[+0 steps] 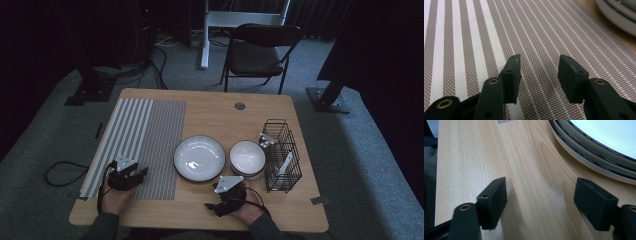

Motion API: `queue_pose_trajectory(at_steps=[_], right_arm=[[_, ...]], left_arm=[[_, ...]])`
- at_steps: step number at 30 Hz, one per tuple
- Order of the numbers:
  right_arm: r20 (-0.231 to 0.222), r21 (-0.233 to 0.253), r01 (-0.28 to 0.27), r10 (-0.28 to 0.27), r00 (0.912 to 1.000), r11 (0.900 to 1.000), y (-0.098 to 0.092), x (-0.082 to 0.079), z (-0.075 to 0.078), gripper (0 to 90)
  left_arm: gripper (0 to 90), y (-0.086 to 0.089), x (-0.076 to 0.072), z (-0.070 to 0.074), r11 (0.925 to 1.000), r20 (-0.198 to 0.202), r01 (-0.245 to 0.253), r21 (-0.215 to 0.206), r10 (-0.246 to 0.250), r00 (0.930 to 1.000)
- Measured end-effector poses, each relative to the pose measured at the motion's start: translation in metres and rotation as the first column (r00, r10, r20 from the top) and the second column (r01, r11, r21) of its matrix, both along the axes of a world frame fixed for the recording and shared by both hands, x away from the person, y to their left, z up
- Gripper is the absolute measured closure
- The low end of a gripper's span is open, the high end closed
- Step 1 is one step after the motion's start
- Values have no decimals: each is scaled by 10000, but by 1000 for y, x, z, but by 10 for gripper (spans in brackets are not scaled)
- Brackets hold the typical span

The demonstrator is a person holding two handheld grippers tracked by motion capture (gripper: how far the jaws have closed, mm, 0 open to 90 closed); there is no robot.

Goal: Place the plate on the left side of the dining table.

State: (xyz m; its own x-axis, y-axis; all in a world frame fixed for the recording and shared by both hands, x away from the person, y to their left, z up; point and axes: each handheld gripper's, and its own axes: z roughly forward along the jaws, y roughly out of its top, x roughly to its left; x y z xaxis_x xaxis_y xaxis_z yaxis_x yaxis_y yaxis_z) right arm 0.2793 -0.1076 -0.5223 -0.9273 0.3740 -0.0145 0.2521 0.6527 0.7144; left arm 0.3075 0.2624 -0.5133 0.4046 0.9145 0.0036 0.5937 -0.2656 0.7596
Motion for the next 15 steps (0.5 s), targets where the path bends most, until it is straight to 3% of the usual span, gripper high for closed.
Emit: queue_pose_trajectory(at_steps=[15], right_arm=[[889,425,802,-838,9925,9959,-4,-9,22,415]], left_arm=[[555,-10,7,11,9992,108,391,-95,-390,9992]])
